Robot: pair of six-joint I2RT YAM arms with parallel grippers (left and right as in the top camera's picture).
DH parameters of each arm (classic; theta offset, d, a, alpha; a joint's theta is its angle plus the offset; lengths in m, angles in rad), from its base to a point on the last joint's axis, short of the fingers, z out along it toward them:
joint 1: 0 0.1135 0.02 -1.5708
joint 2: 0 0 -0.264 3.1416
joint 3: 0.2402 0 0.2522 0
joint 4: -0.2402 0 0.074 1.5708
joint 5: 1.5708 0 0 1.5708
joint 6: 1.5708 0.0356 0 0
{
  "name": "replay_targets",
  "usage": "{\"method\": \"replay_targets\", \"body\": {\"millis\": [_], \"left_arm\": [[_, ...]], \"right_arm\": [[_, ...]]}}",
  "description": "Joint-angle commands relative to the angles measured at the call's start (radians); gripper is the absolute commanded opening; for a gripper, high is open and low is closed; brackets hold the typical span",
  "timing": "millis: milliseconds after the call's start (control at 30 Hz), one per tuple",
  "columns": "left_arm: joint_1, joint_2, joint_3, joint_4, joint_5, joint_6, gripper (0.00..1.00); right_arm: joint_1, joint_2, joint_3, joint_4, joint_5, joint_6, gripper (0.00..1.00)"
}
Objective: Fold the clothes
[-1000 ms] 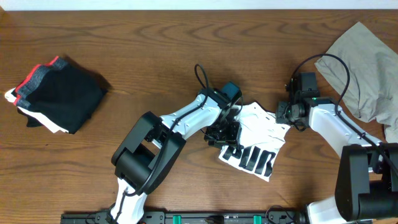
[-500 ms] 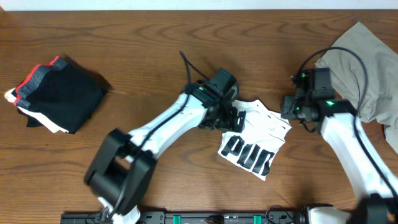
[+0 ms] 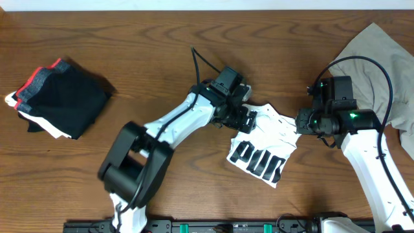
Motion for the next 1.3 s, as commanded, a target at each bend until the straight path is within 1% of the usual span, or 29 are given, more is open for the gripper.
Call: {"method": "replay_targets", "body": {"millis": [0, 67, 167, 267, 367, 400, 467, 500, 567, 767, 900, 1067, 1133, 1233, 1267], "left_arm": [[0.005, 0.056, 0.001, 0.021, 0.155, 0.068, 0.97], [0.002, 0.079, 0.001, 0.045, 0.205, 0.071, 0.97], [0.002, 0.097, 0.001, 0.079, 0.242, 0.075, 0.98], [0.002, 0.109, 0.001, 0.113, 0.294, 0.108, 0.98], [0.002, 0.119, 0.001, 0.135, 0.310, 0.108, 0.97], [0.002, 0.121, 0.001, 0.139, 0.310, 0.109, 0.96], [0.002, 0.122, 0.001, 0.158, 0.310, 0.109, 0.84], [0.002, 0.122, 0.001, 0.168, 0.310, 0.109, 0.81], [0.002, 0.122, 0.001, 0.195, 0.310, 0.108, 0.79], [0.002, 0.130, 0.001, 0.232, 0.310, 0.108, 0.79], [0.002, 0.161, 0.001, 0.232, 0.310, 0.108, 0.90], [0.002, 0.223, 0.001, 0.232, 0.317, 0.104, 0.92], [0.002, 0.232, 0.001, 0.234, 0.334, 0.105, 0.87], [0.002, 0.232, 0.001, 0.244, 0.341, 0.104, 0.72], [0.002, 0.232, 0.001, 0.247, 0.341, 0.104, 0.63]], "right_arm": [[-0.006, 0.005, -0.002, -0.002, -0.007, -0.014, 0.45], [-0.006, 0.005, -0.002, -0.002, -0.007, -0.014, 0.45], [-0.006, 0.006, -0.002, -0.002, -0.007, -0.012, 0.44], [-0.006, 0.006, -0.002, -0.003, -0.008, -0.007, 0.44], [-0.006, 0.006, -0.002, -0.008, -0.008, -0.006, 0.43], [-0.006, 0.006, -0.002, -0.010, -0.007, -0.006, 0.43], [-0.006, 0.006, -0.002, -0.012, -0.008, -0.006, 0.43], [-0.006, 0.006, -0.002, -0.013, -0.008, -0.006, 0.43], [-0.006, 0.006, -0.002, -0.018, -0.007, -0.006, 0.43], [-0.006, 0.006, -0.002, -0.033, -0.008, -0.006, 0.41], [-0.006, 0.006, -0.002, -0.040, -0.008, 0.001, 0.41], [-0.006, 0.006, -0.002, -0.048, -0.008, 0.002, 0.40], [-0.006, 0.006, -0.002, -0.049, -0.007, 0.006, 0.41], [-0.006, 0.006, -0.002, -0.050, -0.007, 0.008, 0.41], [-0.006, 0.006, -0.002, -0.050, -0.007, 0.009, 0.41]]}}
